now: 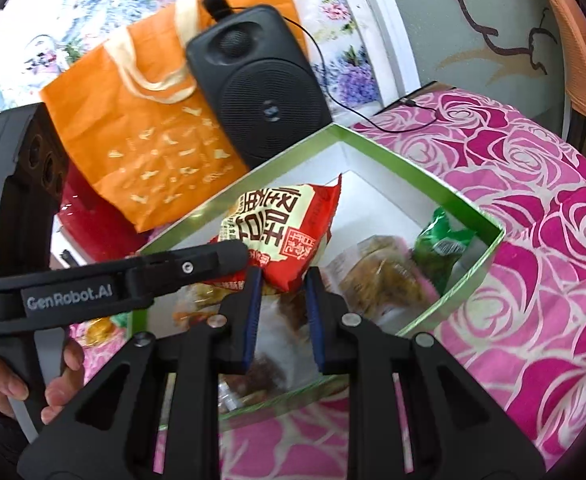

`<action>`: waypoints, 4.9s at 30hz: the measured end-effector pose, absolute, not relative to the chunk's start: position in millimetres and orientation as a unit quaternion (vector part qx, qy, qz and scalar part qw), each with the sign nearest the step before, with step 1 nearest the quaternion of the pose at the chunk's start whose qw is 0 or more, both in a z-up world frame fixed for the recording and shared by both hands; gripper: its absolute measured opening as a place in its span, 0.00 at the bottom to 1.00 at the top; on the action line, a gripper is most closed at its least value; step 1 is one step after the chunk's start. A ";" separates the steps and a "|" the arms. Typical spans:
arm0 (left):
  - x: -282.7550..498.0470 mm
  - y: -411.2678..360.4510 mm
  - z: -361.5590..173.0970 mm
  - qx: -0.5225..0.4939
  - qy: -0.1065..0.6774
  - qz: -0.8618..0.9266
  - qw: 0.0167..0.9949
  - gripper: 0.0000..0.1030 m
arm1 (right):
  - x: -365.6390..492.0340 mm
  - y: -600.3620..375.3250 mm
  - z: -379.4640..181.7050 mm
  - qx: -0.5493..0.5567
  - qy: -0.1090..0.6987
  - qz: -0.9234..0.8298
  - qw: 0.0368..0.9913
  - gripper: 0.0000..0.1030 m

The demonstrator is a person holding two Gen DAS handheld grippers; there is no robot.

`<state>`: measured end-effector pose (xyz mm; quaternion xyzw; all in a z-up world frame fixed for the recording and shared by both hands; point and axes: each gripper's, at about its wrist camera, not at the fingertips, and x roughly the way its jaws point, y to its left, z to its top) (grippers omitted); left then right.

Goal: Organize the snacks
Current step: 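Carry the red chip bag with the left tool over the green box, then open the left tool to drop the red chip bag into the box, then withdraw both tools from the box back toward the snack pile, then reach the right tool to the green packet while the left approaches a clear packet, then grasp the green packet with the right tool while the left grasps the clear bar packet, then carry both packets over the green box and open both tools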

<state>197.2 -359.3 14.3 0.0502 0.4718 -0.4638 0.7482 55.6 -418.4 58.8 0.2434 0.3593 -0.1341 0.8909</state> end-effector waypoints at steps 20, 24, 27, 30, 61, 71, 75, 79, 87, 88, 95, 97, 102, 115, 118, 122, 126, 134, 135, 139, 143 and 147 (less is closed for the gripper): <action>202.9 -303.1 31.6 0.025 0.442 -0.371 0.817 0.86 | 36.2 -409.9 77.1 0.228 0.343 -0.170 0.896 0.82; 193.0 -282.8 44.5 0.025 0.432 -0.351 0.830 0.86 | 28.8 -393.0 92.5 0.223 0.333 -0.166 0.901 0.86; 185.9 -261.9 52.5 0.015 0.423 -0.336 0.841 0.86 | 22.1 -381.8 100.9 0.229 0.322 -0.169 0.903 0.90; 181.4 -238.9 59.5 -0.003 0.420 -0.323 0.848 0.86 | 19.9 -370.0 105.2 0.237 0.317 -0.164 0.904 0.91; 209.4 -3.3 -18.9 -0.065 0.469 -0.196 0.859 0.86 | 147.2 -171.2 44.3 0.110 0.438 0.064 0.890 0.74; 238.2 0.3 -24.8 -0.025 0.461 -0.223 0.858 0.75 | 198.1 -178.4 3.6 0.113 0.466 0.025 0.877 0.67; 244.6 -15.5 -21.0 0.020 0.437 -0.275 0.856 0.74 | 210.4 -182.2 -7.7 0.103 0.468 0.008 0.878 0.66; 252.0 -36.5 -26.1 0.069 0.437 -0.312 0.841 0.74 | 218.8 -183.2 -19.6 0.101 0.476 0.015 0.873 0.59; 266.7 -32.2 -54.3 0.038 0.480 -0.315 0.818 0.59 | 191.1 -175.0 -16.3 0.091 0.496 0.049 0.862 0.22; 263.7 -30.5 -55.4 0.037 0.482 -0.312 0.818 0.55 | 185.9 -174.5 -15.4 0.095 0.497 0.050 0.861 0.21; 240.0 -24.1 -54.7 0.039 0.482 -0.311 0.818 0.54 | 154.8 -170.5 -8.8 0.115 0.500 0.060 0.856 0.21; 236.6 -23.9 -54.1 0.038 0.483 -0.309 0.818 0.54 | 146.0 -171.4 -5.9 0.124 0.499 0.059 0.856 0.20; 236.0 -18.2 -55.9 0.016 0.492 -0.287 0.822 0.49 | 137.8 -170.2 1.2 0.129 0.493 0.062 0.858 0.19; 197.1 -24.4 -15.2 -0.001 0.459 -0.294 0.838 0.20 | 101.0 -175.0 51.2 0.146 0.438 0.083 0.883 0.15; 186.0 -35.4 4.0 0.002 0.442 -0.311 0.841 0.20 | 88.6 -184.4 65.6 0.151 0.419 0.075 0.892 0.15; 171.3 -58.2 28.2 0.011 0.418 -0.336 0.844 0.20 | 72.1 -205.1 83.8 0.160 0.392 0.054 0.904 0.15; 160.5 -90.2 47.2 0.016 0.400 -0.370 0.839 0.20 | 54.8 -239.6 99.5 0.164 0.366 0.010 0.916 0.15; 160.7 -161.5 53.8 0.024 0.393 -0.410 0.823 0.20 | 31.1 -317.1 105.8 0.185 0.344 -0.090 0.916 0.15; 162.1 -171.0 53.0 0.025 0.395 -0.414 0.820 0.20 | 29.6 -327.2 104.8 0.189 0.343 -0.101 0.915 0.15; 165.5 -201.6 48.7 0.038 0.401 -0.420 0.813 0.20 | 30.4 -352.0 99.7 0.199 0.340 -0.125 0.911 0.15; 177.6 -224.0 42.6 0.044 0.407 -0.420 0.810 0.20 | 38.8 -364.0 90.5 0.206 0.344 -0.129 0.907 0.15; 193.4 -241.2 35.2 0.049 0.416 -0.414 0.808 0.21 | 54.1 -367.4 76.8 0.209 0.349 -0.119 0.905 0.15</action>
